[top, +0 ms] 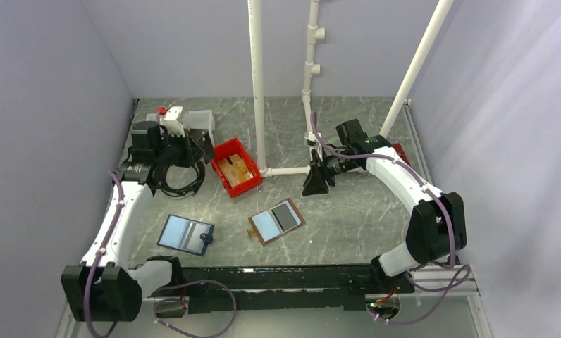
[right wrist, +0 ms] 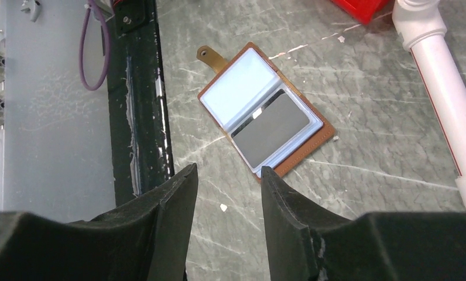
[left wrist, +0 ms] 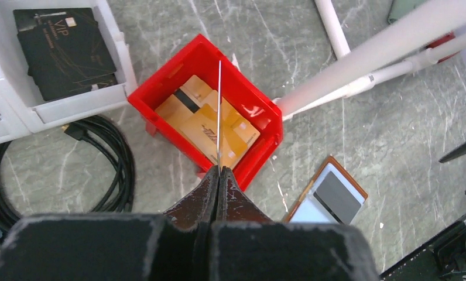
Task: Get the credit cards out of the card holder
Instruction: Place the credit card in the storage box.
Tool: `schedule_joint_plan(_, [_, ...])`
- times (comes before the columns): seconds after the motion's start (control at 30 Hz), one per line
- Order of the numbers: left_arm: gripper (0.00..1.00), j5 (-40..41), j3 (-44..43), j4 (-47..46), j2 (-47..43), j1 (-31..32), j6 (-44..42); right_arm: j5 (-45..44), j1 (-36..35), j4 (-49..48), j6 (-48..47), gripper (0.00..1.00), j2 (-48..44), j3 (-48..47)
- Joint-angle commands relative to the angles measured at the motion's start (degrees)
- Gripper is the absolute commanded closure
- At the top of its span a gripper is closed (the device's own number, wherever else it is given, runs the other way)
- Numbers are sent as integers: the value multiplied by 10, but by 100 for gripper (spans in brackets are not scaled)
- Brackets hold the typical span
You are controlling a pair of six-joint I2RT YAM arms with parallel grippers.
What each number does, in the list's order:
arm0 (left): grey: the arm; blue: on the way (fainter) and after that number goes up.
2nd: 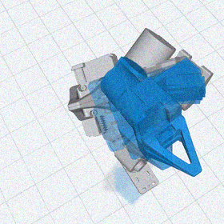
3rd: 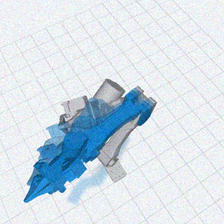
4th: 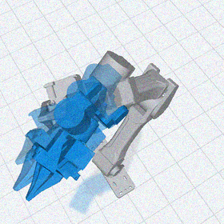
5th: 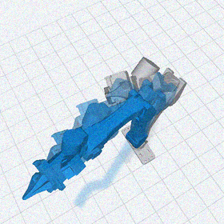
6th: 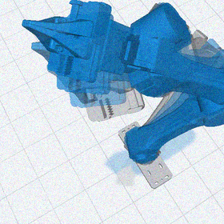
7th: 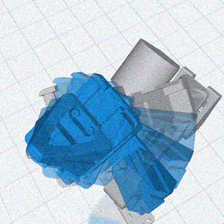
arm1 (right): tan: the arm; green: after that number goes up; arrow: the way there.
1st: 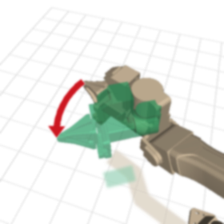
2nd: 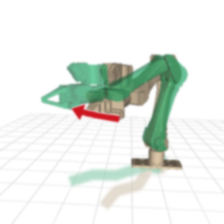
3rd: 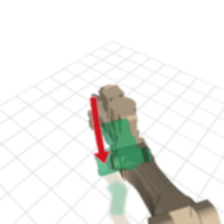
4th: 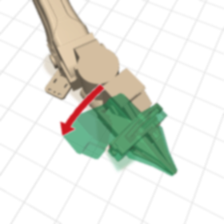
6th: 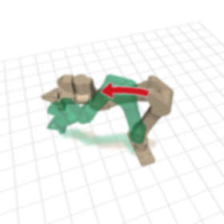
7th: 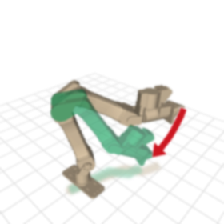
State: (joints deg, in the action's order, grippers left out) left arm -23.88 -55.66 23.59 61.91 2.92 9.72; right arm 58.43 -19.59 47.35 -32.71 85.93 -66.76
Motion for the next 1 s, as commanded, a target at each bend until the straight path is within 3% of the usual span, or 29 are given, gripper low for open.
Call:
schedule_joint_plan(0.0, [100,-88,-26,-48,31,-62,-28,-3,4,-22,2,53,-27,1])
schedule_joint_plan(0.4, [100,-170,-57,-77,138,-162,-33,-5,4,-17,-3,53,-19,-1])
schedule_joint_plan(0.97, [100,-203,-196,-14,294,-185,-41,-5,4,-16,-4,53,-14,-2])
